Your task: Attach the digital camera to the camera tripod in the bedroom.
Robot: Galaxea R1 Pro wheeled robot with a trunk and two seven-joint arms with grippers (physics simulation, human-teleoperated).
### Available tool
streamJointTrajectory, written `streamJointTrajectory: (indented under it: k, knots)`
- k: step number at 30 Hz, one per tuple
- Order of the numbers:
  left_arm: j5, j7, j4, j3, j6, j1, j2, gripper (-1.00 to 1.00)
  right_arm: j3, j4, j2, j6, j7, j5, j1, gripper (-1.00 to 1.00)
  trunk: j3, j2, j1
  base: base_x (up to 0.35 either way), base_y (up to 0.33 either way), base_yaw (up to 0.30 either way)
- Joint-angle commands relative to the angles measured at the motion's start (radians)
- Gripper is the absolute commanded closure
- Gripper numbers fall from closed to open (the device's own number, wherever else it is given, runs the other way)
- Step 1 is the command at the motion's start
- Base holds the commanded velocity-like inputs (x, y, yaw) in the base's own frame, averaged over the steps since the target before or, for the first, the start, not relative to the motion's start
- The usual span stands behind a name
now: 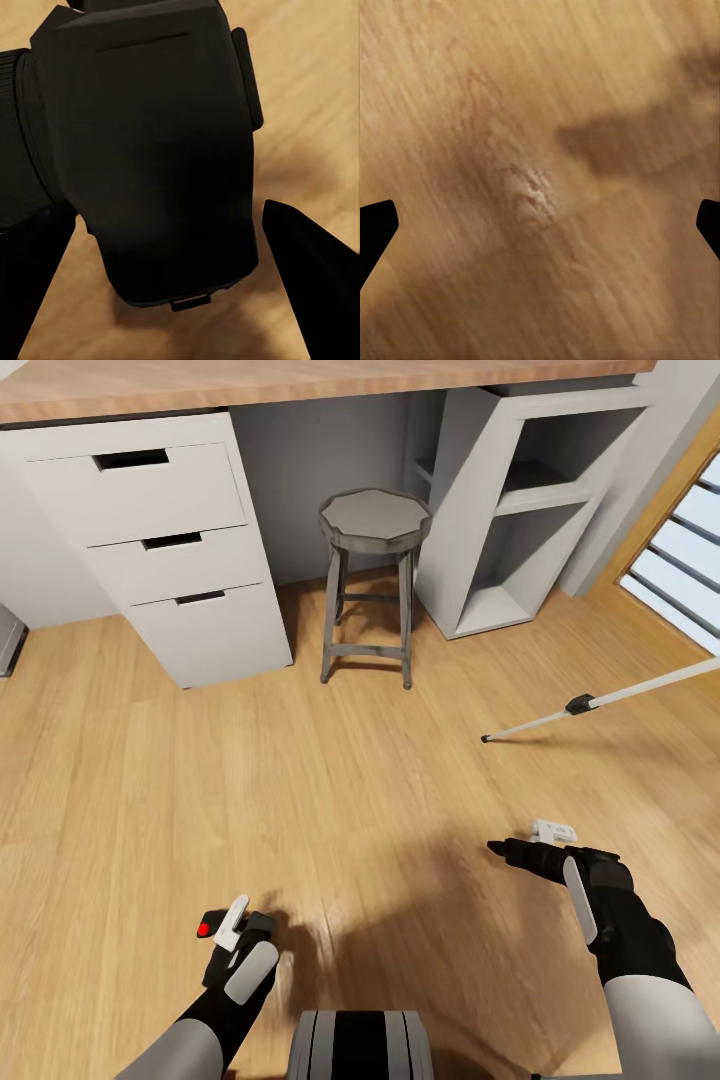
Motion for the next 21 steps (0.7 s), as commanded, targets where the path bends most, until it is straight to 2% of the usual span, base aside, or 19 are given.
streamJointTrajectory:
  k: [1, 13, 14, 16, 21]
  knots:
    - [0.011, 0.007, 0.0, -0.008, -0.007, 0.0, 0.001, 1.0, -0.001, -0.001, 0.0, 0.005, 0.002, -0.003, -0.001, -1.0, -0.001, 0.0, 0.0, 0.0, 0.0, 0.0]
    - [0.0, 0.006, -0.021, -0.009, -0.007, 0.0, 0.001, 1.0, -0.001, -0.001, 0.0, 0.005, 0.002, -0.003, 0.0, -1.0, -0.001, 0.0, 0.0, 0.0, 0.0, 0.0]
    - [-0.313, 0.248, -0.472, -0.29, 0.161, 0.001, 0.001, 1.0, -0.001, -0.001, 0.001, 0.005, 0.002, -0.003, 0.0, -1.0, -0.001, 0.0, 0.0, 0.0, 0.0, 0.0]
    - [-0.318, 0.27, -0.505, -0.317, 0.179, 0.001, 0.004, 1.0, -0.001, -0.001, 0.001, 0.006, 0.002, -0.003, 0.0, -1.0, -0.001, 0.0, 0.0, 0.0, 0.0, 0.0]
    - [-0.323, 0.289, -0.533, -0.339, 0.194, 0.001, 0.005, 1.0, -0.001, -0.001, 0.001, 0.006, 0.002, -0.003, 0.0, -1.0, -0.001, 0.0, 0.0, 0.0, 0.0, 0.0]
